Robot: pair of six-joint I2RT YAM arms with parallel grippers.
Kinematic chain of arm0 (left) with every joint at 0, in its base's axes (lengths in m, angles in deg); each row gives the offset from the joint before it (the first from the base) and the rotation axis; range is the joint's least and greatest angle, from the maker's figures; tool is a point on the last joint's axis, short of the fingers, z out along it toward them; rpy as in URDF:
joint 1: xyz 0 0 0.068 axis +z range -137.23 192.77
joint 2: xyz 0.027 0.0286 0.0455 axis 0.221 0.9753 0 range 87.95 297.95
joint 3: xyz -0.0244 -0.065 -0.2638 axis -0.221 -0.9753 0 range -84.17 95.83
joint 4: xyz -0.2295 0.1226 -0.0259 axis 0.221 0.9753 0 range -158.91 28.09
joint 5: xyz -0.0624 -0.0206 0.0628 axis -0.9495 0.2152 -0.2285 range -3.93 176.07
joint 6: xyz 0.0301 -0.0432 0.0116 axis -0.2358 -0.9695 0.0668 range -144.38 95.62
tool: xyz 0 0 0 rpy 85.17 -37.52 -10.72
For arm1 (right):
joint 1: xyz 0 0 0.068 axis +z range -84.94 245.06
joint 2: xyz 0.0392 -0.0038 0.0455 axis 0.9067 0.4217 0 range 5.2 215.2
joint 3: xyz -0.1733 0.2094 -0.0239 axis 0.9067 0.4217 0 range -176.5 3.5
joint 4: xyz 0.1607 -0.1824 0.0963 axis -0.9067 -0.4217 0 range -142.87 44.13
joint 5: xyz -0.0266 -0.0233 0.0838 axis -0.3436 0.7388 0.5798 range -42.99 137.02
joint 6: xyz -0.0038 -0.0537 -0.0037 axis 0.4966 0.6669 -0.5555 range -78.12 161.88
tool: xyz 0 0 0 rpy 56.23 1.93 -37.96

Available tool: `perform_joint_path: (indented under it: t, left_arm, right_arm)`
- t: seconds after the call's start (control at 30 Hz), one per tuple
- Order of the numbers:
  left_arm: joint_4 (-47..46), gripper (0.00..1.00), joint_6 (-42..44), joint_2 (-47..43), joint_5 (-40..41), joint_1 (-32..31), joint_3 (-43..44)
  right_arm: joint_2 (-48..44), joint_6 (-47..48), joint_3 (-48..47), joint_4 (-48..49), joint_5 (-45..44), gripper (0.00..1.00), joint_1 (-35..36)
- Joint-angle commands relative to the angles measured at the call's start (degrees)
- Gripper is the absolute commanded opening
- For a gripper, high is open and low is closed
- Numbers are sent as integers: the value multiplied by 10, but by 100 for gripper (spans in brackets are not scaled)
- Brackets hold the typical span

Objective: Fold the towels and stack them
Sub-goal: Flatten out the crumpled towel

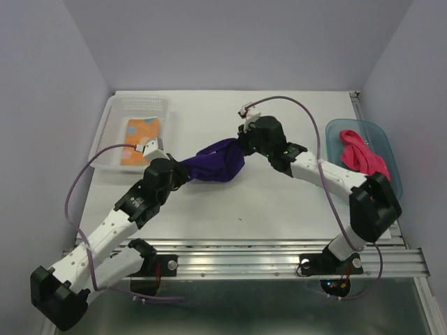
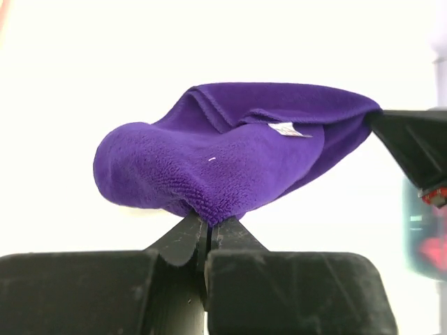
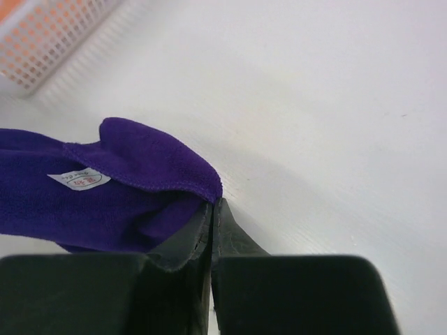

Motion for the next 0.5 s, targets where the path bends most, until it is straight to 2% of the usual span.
perform_joint_path:
  t: [0.0, 0.17, 0.23, 0.33, 0.47]
  left_arm:
    - [-7, 0, 57, -53, -1, -3, 61]
    - [-39, 0, 134, -103, -71, -4, 130]
    - [-60, 0, 170, -116, -136, -4, 152]
    - [-82, 0, 171, -136, -176, -4, 151]
    - [-101, 0, 141, -133, -205, -4, 109]
  right_arm:
    - [-151, -52, 36, 29, -58, 1, 0]
    - [-275, -74, 44, -15, -62, 1, 0]
    - [-312, -92, 39, -48, -56, 1, 0]
    - [-380, -123, 33, -90, -82, 1, 0]
    - [-454, -162, 50, -151, -177, 1, 0]
